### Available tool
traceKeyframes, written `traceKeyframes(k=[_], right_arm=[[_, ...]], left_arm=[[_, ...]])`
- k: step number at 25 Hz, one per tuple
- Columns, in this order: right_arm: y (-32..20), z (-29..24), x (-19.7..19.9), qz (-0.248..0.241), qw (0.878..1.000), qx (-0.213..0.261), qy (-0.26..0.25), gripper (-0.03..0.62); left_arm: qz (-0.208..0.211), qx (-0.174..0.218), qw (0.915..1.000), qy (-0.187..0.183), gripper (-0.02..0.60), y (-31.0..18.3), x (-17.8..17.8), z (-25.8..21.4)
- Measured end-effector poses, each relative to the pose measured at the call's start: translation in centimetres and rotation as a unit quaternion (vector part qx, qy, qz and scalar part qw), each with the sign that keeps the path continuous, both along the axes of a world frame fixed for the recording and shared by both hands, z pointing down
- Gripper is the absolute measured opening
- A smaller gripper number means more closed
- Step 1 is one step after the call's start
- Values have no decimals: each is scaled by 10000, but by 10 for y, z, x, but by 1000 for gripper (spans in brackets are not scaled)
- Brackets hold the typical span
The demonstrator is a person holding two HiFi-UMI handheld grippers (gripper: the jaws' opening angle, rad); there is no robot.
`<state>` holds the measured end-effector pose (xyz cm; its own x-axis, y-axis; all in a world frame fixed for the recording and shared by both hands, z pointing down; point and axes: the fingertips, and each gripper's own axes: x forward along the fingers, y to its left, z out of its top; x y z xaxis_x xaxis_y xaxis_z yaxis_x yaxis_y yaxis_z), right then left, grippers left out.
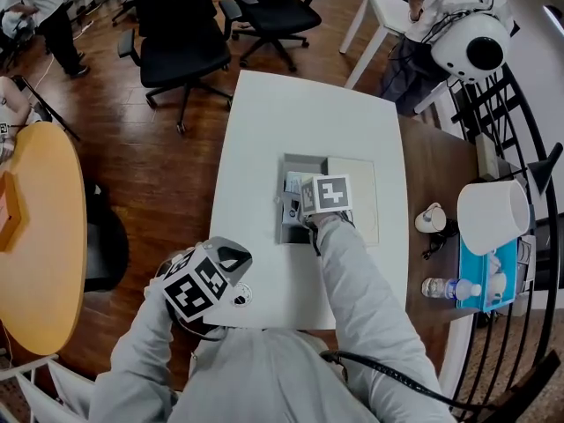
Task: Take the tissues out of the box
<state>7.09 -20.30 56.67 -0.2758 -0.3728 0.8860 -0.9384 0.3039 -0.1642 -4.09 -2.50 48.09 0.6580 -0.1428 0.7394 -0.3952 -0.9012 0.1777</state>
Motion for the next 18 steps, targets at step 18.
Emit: traceKeyframes(k=[18], right_arm=[[83, -162, -2, -1065, 9750, 1160, -1570, 416]], left_arm=[[26, 62, 9999, -88, 17, 8, -2, -5]])
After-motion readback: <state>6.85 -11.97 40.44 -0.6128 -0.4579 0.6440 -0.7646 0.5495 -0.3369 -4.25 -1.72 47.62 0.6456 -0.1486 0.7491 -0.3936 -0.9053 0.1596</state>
